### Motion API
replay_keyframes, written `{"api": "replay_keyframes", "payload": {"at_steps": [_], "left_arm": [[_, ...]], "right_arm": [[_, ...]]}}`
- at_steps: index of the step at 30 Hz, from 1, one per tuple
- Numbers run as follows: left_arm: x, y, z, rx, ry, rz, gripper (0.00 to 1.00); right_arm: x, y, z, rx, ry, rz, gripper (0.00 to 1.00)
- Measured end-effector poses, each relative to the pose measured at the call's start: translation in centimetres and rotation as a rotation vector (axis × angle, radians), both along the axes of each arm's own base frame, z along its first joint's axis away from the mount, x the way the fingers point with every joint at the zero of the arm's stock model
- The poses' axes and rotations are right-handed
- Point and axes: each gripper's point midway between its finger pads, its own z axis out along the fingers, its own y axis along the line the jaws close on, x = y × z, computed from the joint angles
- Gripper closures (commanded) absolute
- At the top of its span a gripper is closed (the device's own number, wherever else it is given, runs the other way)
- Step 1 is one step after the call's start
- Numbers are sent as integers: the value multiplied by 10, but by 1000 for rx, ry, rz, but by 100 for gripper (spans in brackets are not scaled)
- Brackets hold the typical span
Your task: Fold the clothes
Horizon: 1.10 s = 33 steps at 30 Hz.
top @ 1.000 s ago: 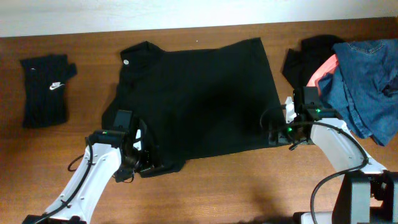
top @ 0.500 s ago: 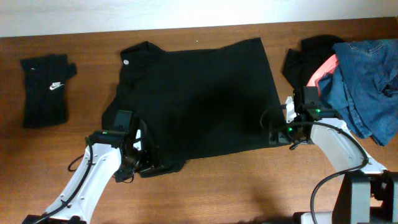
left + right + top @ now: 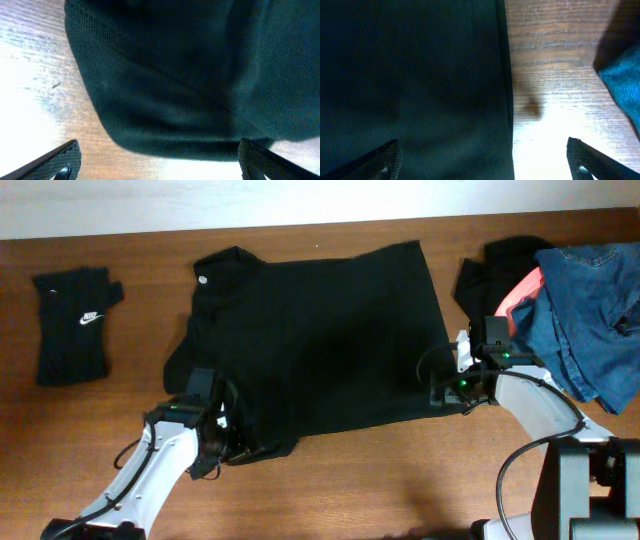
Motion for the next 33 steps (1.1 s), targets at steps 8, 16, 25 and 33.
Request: {"api": "replay_keyframes", "payload": {"at_steps": [8, 16, 25, 33], "left_arm": [[-6, 1, -7, 1, 14, 15, 0], [-4, -1, -7, -8, 3, 15, 1], [4, -2, -6, -15, -30, 14, 1], [6, -3, -6, -19, -38, 14, 1]], "right_arm": [[3, -3, -5, -13, -1, -3, 1], [6, -4, -23, -19, 26, -5, 1], [7, -4, -23, -19, 30, -5, 1], [5, -4, -23, -18, 45, 0, 16]]}}
